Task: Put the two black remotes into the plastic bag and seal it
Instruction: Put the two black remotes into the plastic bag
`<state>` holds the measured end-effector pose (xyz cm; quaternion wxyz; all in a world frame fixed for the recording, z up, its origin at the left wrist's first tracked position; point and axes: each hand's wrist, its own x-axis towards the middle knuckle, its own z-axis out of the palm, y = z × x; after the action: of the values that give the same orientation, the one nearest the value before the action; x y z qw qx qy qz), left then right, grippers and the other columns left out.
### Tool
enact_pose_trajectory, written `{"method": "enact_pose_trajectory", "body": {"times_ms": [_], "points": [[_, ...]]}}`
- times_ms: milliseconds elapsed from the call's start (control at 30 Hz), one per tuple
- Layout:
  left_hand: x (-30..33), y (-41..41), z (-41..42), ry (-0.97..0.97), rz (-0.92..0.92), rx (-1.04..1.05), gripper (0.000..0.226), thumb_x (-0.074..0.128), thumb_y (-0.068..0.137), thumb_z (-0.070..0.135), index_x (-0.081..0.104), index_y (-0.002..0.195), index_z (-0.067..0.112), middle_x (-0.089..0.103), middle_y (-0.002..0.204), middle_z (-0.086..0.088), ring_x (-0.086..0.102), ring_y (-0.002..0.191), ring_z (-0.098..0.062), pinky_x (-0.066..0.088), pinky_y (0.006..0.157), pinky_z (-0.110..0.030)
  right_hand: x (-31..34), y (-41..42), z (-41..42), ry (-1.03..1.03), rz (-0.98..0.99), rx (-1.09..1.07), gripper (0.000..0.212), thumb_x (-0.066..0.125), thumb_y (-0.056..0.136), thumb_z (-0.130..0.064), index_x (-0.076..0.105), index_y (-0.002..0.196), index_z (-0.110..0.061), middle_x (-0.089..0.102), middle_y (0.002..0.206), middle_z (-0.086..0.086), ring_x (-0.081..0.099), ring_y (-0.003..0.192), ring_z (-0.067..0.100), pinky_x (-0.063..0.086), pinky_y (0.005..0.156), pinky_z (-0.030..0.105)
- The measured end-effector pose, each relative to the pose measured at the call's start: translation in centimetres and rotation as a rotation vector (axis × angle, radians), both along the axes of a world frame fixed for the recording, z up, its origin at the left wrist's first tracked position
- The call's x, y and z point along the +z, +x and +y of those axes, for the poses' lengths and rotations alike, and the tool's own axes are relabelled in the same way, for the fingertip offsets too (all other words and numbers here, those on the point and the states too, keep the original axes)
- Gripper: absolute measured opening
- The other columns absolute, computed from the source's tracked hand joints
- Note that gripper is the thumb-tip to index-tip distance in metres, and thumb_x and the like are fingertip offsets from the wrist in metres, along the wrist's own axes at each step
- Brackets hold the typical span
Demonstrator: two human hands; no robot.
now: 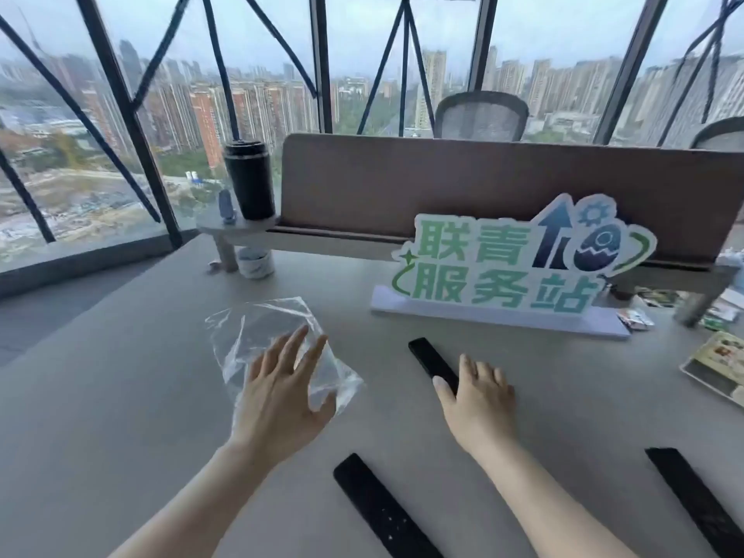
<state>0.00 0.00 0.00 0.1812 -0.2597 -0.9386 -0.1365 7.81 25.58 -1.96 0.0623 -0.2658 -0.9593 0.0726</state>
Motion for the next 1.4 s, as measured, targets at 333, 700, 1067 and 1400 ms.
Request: {"method": "enact_pose_trajectory", "body": {"times_ms": [333, 700, 1067, 1400], "points": [[-0.9, 0.8, -3.2, -0.094, 0.019, 0.062, 0.010, 0.065, 0.080, 0.012, 0.061, 0.076, 0.021, 0.051, 0.072, 0.001, 0.056, 0.063, -0.027, 0.043, 0.045, -0.031, 0.5, 2.4, -0.4, -0.388, -0.056, -0.118, 0.036, 0.062, 0.080, -0.047, 0.051, 0.095, -0.017, 0.064, 0.091, 0.004, 0.063, 0.084, 0.028, 0.048, 0.070, 0.036], [3.0, 3.7, 3.9, 0.116, -0.009, -0.151, 0.033, 0.034, 0.097, 0.034, 0.060, 0.105, 0.015, 0.055, 0.089, -0.007, 0.061, 0.074, -0.035, 0.039, 0.055, -0.034, 8.4, 10.8, -1.9, -1.277, -0.157, 0.135, 0.028, 0.054, 0.093, -0.032, 0.046, 0.069, -0.019, 0.027, 0.051, -0.003, 0.012, 0.043, 0.012, 0.008, 0.044, 0.025], [2.2, 4.5, 1.4, 0.225, -0.066, -0.088, 0.029, 0.038, 0.095, 0.030, 0.062, 0.091, 0.014, 0.059, 0.086, -0.005, 0.059, 0.072, -0.030, 0.048, 0.060, -0.038, 4.8, 8.3, -7.8, -0.973, 0.285, 0.011, 0.020, 0.053, 0.090, -0.020, 0.070, 0.081, -0.014, 0.072, 0.063, 0.000, 0.047, 0.045, 0.017, 0.042, 0.048, 0.026], [1.6, 5.1, 0.5, 0.230, -0.072, -0.054, 0.026, 0.042, 0.093, 0.031, 0.066, 0.095, 0.019, 0.067, 0.103, -0.005, 0.064, 0.084, -0.031, 0.053, 0.068, -0.042, 3.0, 13.3, -9.6, -0.287, -0.269, 0.225, 0.036, 0.057, 0.077, -0.055, 0.047, 0.087, -0.022, 0.052, 0.095, -0.002, 0.058, 0.095, 0.025, 0.039, 0.070, 0.035]]}}
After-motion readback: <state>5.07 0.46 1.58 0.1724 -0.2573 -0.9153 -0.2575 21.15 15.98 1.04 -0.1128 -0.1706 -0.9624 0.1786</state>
